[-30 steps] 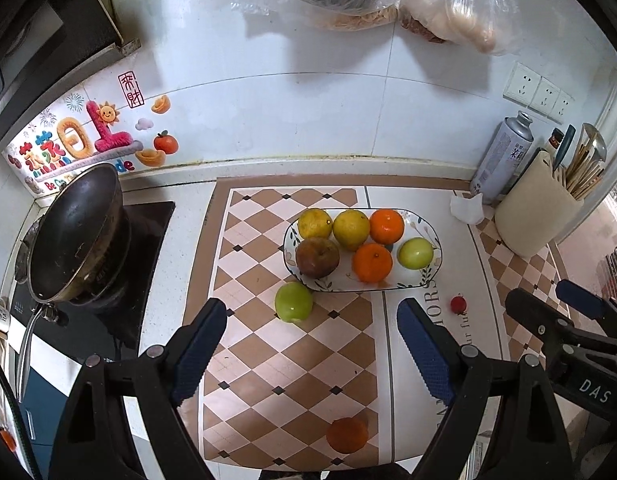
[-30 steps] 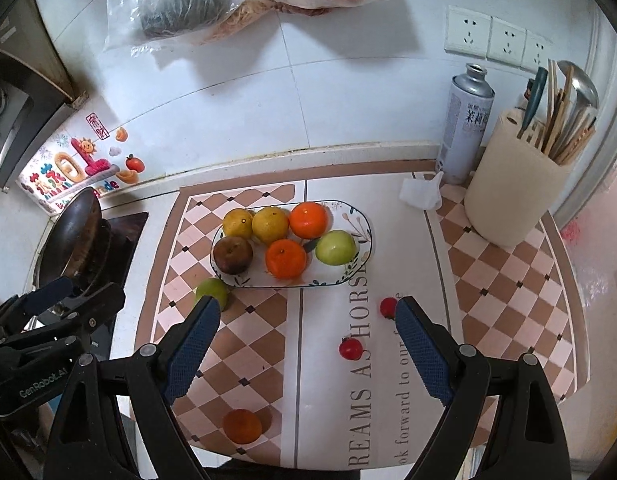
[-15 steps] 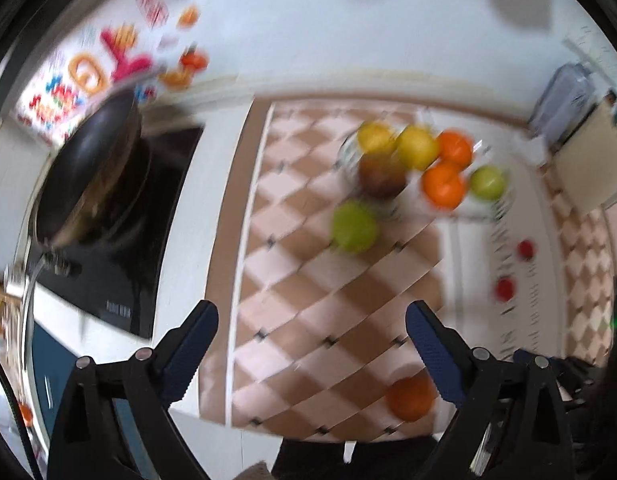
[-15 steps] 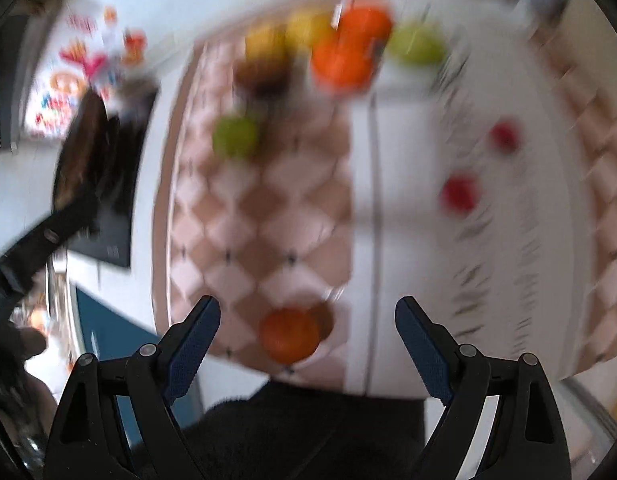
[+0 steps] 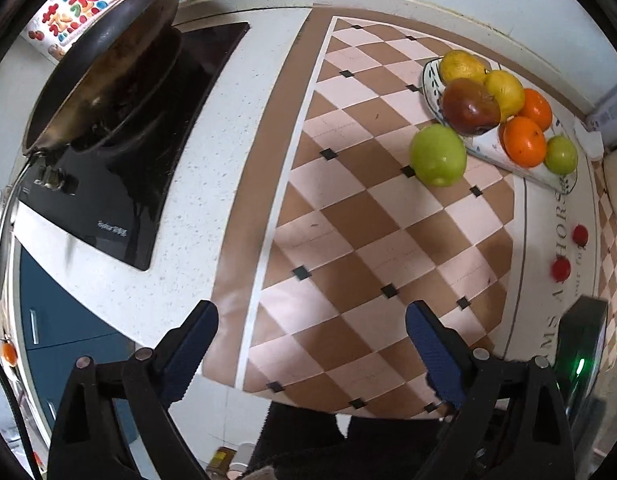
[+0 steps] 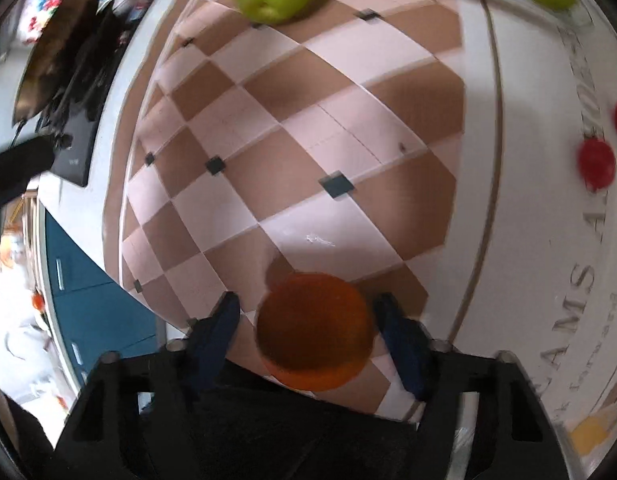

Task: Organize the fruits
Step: 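Grasp the orange on the runner with the right tool while the left tool grasps the green apple, then carry the orange and green apple over the plate with both tools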

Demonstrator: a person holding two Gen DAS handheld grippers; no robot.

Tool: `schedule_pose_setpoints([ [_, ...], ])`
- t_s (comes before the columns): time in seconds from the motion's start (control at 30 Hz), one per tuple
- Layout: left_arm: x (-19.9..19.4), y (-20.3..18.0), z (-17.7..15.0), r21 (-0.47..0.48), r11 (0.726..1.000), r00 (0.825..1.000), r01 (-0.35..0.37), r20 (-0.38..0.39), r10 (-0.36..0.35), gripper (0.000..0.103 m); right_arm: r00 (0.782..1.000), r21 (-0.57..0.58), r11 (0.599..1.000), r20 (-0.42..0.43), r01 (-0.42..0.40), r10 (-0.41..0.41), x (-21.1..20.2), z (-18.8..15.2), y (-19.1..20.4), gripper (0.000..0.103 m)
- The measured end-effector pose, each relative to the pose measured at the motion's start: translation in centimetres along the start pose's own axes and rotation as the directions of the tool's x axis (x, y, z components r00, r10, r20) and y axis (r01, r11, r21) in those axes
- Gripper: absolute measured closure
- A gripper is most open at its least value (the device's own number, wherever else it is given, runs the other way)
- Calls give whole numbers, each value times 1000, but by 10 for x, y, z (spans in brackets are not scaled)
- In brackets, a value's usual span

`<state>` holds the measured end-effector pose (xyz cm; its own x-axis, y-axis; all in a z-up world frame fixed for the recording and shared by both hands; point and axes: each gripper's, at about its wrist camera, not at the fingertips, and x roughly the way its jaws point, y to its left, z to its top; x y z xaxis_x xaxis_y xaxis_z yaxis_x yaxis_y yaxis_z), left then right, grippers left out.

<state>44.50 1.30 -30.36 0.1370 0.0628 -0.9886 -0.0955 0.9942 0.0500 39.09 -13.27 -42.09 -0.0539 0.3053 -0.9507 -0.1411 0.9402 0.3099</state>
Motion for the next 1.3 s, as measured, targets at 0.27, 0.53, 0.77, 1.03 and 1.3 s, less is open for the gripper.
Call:
schedule_pose_setpoints([
  [0.27,13,-43,53,55,992,993,115,4,-115,7,995,77,997,99,23,-30,-27,28,-36,46],
  [0.53,59,-90,121,83,978,976,193,-115,-183,7,985,199,980,164,15,-48,-54,75,-99,46],
  [0.77,91,-108,142,153,965,971,210,-149,-188,13,986,211,977,162,-8,-27,-58,95,-115,46],
  [1.03,91,-106,134,152,969,974,196,-142,-175,50,990,191,982,142,-4,-24,-55,100,-118,46],
  [1.3,83,-88,111,90,971,965,220,-166,-204,50,990,173,985,136,0,-24,-50,105,-110,46],
])
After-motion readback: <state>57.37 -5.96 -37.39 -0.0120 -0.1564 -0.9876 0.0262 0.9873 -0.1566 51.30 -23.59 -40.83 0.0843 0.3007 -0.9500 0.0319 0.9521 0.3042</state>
